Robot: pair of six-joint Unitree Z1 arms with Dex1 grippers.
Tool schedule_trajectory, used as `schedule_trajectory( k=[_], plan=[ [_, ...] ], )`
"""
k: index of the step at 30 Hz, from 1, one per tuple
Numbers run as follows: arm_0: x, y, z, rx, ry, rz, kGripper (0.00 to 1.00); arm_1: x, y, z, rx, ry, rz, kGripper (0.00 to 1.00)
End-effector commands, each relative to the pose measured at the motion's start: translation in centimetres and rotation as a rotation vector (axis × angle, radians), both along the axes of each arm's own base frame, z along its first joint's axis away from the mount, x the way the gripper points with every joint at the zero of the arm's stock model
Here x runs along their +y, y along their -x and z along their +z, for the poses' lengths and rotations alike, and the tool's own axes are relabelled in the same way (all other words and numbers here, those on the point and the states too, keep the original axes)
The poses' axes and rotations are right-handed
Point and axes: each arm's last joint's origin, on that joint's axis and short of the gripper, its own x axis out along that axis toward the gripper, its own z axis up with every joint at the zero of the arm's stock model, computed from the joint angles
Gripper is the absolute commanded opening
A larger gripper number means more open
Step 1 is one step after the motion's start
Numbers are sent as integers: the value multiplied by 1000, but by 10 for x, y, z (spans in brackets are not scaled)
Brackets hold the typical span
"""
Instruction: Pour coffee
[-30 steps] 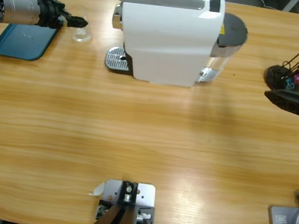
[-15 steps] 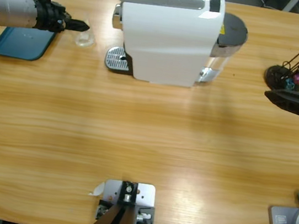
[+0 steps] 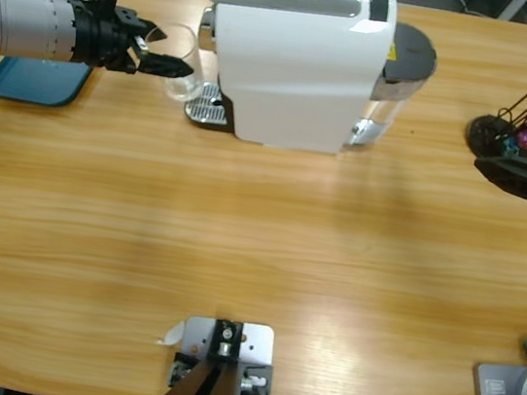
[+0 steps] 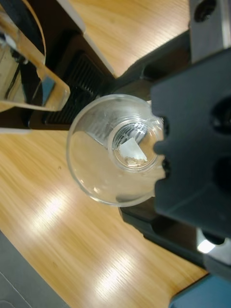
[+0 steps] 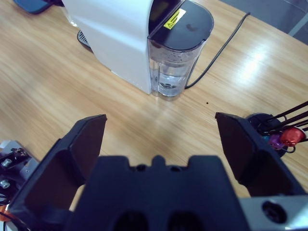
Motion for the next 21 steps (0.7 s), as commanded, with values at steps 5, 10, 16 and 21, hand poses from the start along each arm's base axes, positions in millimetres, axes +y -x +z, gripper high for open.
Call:
schedule_trajectory(
  k=[5,10,16,21],
  plan=[
    [-14,-7,-33,95,-31,-56,444,-7,7,-8,2,-3,7,1000],
    [-24,-18,-34,92,-18,-76,444,-9,8,-7,-3,-2,5,996],
    [-31,-20,-32,85,-12,-91,444,-8,7,-8,-1,3,1,996],
    [-32,-12,-33,97,-15,-100,461,-7,5,-8,3,4,3,996]
  ],
)
